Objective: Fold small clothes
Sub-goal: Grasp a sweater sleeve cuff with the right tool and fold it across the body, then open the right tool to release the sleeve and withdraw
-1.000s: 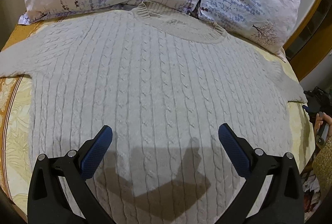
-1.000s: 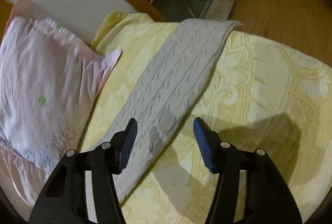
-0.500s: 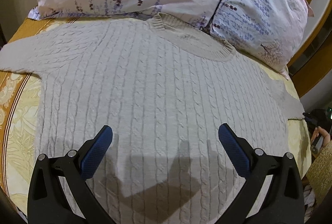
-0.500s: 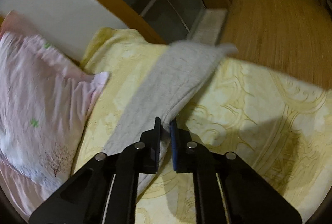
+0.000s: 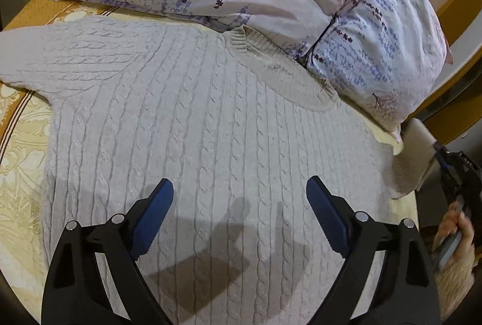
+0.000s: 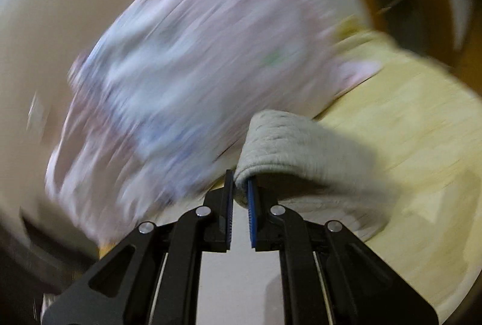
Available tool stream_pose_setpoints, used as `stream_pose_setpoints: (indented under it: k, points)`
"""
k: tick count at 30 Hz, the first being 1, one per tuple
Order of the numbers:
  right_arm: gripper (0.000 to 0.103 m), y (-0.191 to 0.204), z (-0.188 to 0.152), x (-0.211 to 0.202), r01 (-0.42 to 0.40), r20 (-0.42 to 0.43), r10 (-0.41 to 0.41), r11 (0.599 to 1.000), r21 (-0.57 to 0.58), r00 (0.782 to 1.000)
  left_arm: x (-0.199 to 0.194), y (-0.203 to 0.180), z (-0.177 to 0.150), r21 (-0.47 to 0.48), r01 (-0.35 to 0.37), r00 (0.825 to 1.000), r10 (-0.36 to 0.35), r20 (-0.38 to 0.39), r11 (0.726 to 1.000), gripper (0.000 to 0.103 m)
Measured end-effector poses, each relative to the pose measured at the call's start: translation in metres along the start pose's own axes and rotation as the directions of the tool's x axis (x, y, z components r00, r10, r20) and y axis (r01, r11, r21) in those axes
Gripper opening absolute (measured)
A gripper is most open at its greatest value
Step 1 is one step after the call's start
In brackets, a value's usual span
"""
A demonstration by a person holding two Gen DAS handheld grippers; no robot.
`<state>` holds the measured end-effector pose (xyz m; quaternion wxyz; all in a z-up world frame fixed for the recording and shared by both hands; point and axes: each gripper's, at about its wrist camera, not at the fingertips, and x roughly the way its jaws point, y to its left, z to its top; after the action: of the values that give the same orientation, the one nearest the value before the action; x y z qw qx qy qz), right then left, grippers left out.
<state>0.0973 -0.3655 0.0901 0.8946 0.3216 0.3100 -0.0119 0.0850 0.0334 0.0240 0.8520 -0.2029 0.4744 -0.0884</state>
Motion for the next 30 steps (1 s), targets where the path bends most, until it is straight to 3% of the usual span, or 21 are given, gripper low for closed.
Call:
stream_pose_setpoints:
  k: [2, 5, 9, 13, 17, 18, 21, 24, 26, 30]
  points:
    - [0.008, 0.03, -0.035, 0.026, -0.047, -0.102, 0.041, 0.997, -0.055, 0.994, 0.0, 0.0, 0.003, -0.005, 0.019, 1.0, -0.019, 0.001, 1.0, 0.091]
    - [0.008, 0.051, -0.082, 0.065, -0.048, -0.249, 0.025, 0.995, -0.087, 0.968, 0.001, 0.0, 0.006, -0.011, 0.051, 0.999, -0.051, -0.009, 0.999, 0.088]
    - [0.017, 0.055, -0.119, 0.08, -0.032, -0.353, 0.004, 0.997, -0.074, 0.935, 0.004, 0.001, 0.007, -0.013, 0.081, 0.996, -0.081, -0.029, 0.997, 0.084]
    - [0.04, 0.051, -0.112, 0.07, -0.029, -0.316, 0.017, 0.999, -0.033, 0.949, 0.004, 0.007, 0.01, -0.025, 0.106, 0.993, -0.107, -0.041, 0.994, 0.084]
    - [0.04, 0.037, -0.093, 0.067, 0.039, -0.25, -0.025, 0.998, 0.053, 0.968, 0.002, 0.013, 0.015, -0.042, 0.134, 0.99, -0.135, -0.045, 0.99, 0.082]
    - [0.039, 0.031, -0.088, 0.069, 0.07, -0.232, -0.05, 0.994, 0.08, 0.971, 0.002, 0.015, 0.017, -0.047, 0.141, 0.989, -0.143, -0.046, 0.989, 0.082]
    - [0.011, 0.026, -0.081, 0.072, 0.131, -0.211, -0.109, 0.987, 0.093, 0.971, 0.002, 0.021, 0.022, -0.06, 0.155, 0.986, -0.157, -0.046, 0.986, 0.081]
    - [0.008, 0.053, -0.076, 0.064, 0.107, -0.155, -0.101, 0.994, 0.033, 0.983, 0.0, 0.027, 0.025, -0.071, 0.166, 0.985, -0.169, -0.04, 0.984, 0.081]
    - [0.008, 0.089, -0.076, 0.062, 0.05, -0.138, -0.055, 0.998, -0.038, 0.989, -0.002, 0.032, 0.027, -0.078, 0.174, 0.984, -0.176, -0.029, 0.982, 0.081]
    - [0.008, 0.148, -0.096, 0.083, -0.048, -0.189, 0.016, 0.986, -0.162, 0.982, -0.008, 0.044, 0.031, -0.107, 0.208, 0.978, -0.209, 0.002, 0.972, 0.081]
